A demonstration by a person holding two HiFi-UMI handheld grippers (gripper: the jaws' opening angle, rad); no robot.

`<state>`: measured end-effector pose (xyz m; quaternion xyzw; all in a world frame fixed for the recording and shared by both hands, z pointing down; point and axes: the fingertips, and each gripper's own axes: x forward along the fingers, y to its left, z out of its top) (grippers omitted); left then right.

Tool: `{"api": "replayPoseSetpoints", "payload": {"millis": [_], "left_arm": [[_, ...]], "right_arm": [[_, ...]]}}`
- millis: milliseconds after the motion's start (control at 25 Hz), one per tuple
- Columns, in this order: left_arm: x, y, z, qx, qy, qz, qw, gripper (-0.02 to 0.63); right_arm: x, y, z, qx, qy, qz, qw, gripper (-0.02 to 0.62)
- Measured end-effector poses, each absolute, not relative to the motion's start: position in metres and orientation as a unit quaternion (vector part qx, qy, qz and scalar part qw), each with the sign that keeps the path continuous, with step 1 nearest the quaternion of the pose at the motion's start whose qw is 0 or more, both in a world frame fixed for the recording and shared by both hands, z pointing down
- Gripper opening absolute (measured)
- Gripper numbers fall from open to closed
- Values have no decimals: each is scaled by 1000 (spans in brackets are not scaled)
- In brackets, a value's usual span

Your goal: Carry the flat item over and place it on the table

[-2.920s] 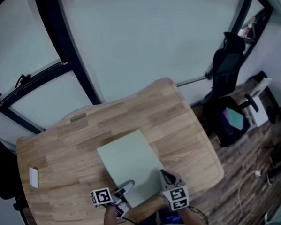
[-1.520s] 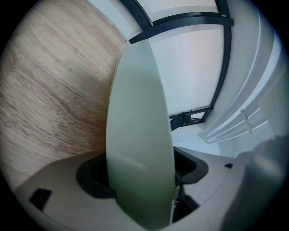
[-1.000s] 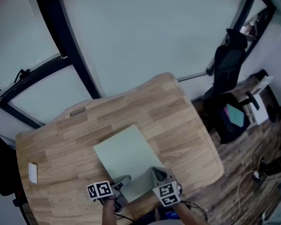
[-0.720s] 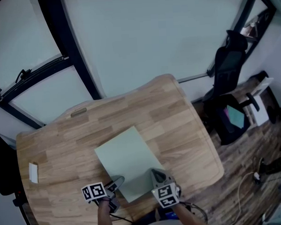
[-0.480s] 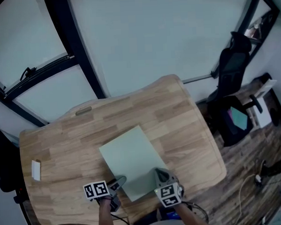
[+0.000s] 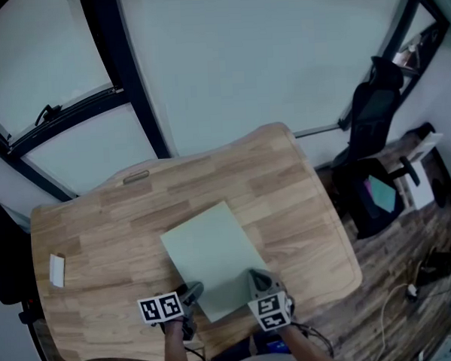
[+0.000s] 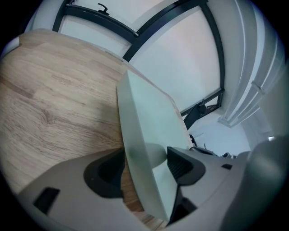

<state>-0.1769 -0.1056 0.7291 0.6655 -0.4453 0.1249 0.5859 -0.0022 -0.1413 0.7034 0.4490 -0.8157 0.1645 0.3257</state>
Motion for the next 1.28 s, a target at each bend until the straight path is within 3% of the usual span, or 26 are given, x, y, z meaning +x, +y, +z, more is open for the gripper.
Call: {"api": "replayPoseSetpoints", "payload": {"millis": [200,360,600,1280], "left_arm": [[-182,-106,723,667,-462,122,572,298],[-191,-108,717,668,-490,120,546,224],[-202,-108,707,661,-540,126,506,5],[-203,-107,656,697,-600,91,382,0]], "right_arm": [[-2,-142,705,449,-818,159,324,-3],[-2,-142,701,446,-816,164,329,-3],[-3,-144,704,436,-826,161,318,-3],[-25,-155,618,409,-872,117,243,-3]]}}
